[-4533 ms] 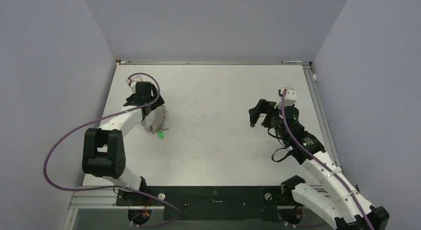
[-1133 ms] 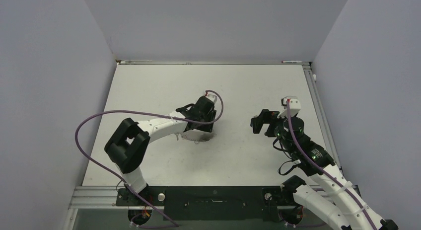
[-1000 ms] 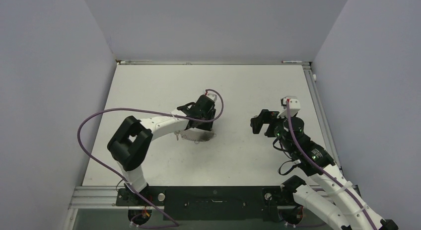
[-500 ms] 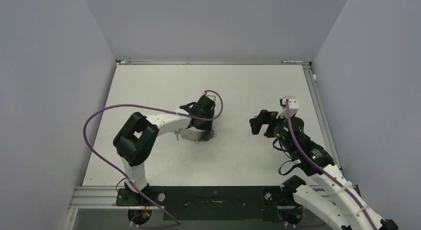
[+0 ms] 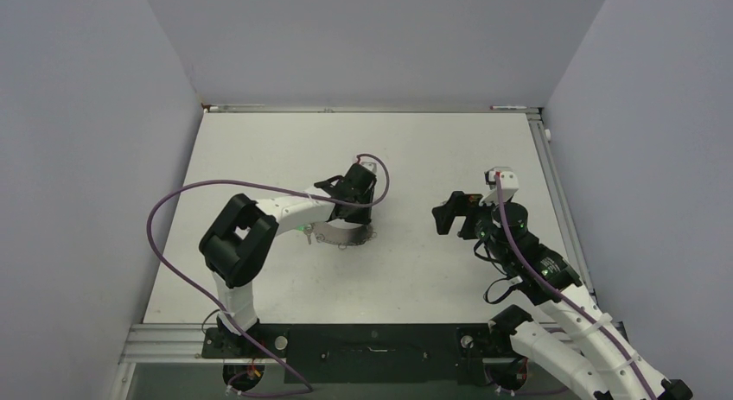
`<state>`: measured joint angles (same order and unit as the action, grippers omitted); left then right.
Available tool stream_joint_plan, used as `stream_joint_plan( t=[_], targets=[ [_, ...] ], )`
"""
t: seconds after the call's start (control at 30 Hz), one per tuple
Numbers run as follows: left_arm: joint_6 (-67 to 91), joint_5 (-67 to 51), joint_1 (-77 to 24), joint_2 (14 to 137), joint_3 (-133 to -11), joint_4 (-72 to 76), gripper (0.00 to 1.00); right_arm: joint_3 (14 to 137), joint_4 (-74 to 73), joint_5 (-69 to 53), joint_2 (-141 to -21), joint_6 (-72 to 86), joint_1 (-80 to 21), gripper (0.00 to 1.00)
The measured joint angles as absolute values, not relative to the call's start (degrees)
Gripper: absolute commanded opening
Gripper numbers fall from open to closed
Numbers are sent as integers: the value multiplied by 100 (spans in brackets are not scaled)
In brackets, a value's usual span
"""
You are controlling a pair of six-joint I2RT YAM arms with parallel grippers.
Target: Put the keys on the keyring
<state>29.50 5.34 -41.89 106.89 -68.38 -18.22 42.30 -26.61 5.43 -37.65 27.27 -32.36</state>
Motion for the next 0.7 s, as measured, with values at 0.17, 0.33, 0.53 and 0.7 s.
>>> stream_joint_plan(
  t=[0.17,0.33,0.53,0.7],
  targets=[
    [2989,624,-4189,10694,-6943,-1826,28,4228,-2661,482,-3765,2727,-3236,97],
    [3109,816,-4189,10694,-6943,-1844,28,4209,-2641,419,-3767,2729,-3236,97],
    [3234,950,-4189,10694,-6943,-1855,24,4209,-2596,353,-3771,2729,-3236,97],
    [3240,908,-4189,10694,-6943,-1850,22,4209,-2574,333,-3793,2729,-3236,97]
  ],
)
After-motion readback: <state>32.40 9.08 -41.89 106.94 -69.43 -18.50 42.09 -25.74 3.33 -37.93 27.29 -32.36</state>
